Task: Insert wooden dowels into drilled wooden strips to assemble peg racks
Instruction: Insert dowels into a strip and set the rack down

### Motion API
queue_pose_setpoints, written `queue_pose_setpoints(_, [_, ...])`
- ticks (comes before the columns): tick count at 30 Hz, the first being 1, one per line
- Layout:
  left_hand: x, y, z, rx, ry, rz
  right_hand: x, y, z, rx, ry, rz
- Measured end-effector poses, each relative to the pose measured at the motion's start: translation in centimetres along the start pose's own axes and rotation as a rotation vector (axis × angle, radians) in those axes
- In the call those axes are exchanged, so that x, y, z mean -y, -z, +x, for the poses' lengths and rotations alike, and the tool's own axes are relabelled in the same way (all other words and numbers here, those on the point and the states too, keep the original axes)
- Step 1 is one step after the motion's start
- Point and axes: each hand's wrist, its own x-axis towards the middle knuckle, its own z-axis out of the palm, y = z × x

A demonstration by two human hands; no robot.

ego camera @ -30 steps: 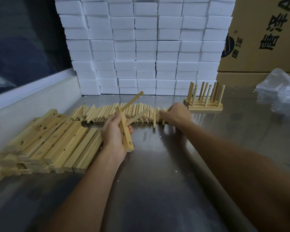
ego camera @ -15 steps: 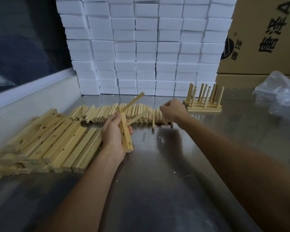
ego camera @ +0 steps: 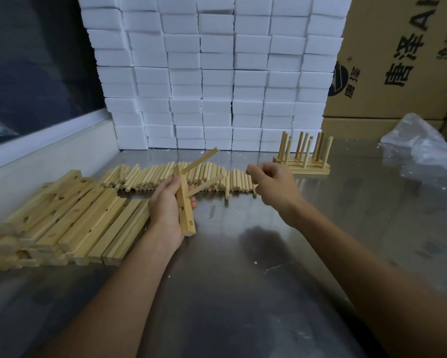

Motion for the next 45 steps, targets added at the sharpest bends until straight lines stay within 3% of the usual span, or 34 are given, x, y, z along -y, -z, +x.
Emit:
queue_pose_setpoints(8, [0.0,-0.1,0.0,0.007,0.017,0.000,0.6,0.4,-0.5,-0.022,0.043,0.063])
queue_pose_setpoints(12, [0.0,0.0,0.0,0.014,0.025,-0.002,0.9,0.2,-0.7,0.053,-0.024,0.271])
queue_pose_setpoints(19, [0.0,0.0,0.0,0.017,0.029,-0.028,0.6,0.2,-0.9,0.082,-0.225,0.391])
queue_pose_setpoints(22, [-0.1,-0.1,0.0,0.013,0.035,-0.028,0.6,0.0,-1.1,0.183,-0.287,0.455])
queue_pose_setpoints(27, [-0.1,-0.1,0.0,0.008,0.041,-0.026,0.9,-0.5,-1.8,0.327,-0.231,0.253])
queue_pose_setpoints(31, [-0.2,-0.1,0.0,0.002,0.046,-0.038,1.2,-1.1,-2.1,0.281,0.035,-0.088])
queue_pose_setpoints(35, [-0.4,-0.3,-0.2,0.003,0.056,-0.054,1.6,-1.8,-2.4,0.257,0.214,-0.183])
queue_pose_setpoints(40, [-0.6,-0.5,-0.5,-0.009,0.077,-0.070,1.5,-1.7,-2.3,0.183,0.208,-0.250])
queue_pose_setpoints(45, [-0.5,-0.6,-0.5,-0.014,0.097,-0.087,1.8,-2.0,-2.7,0.211,0.229,-0.282])
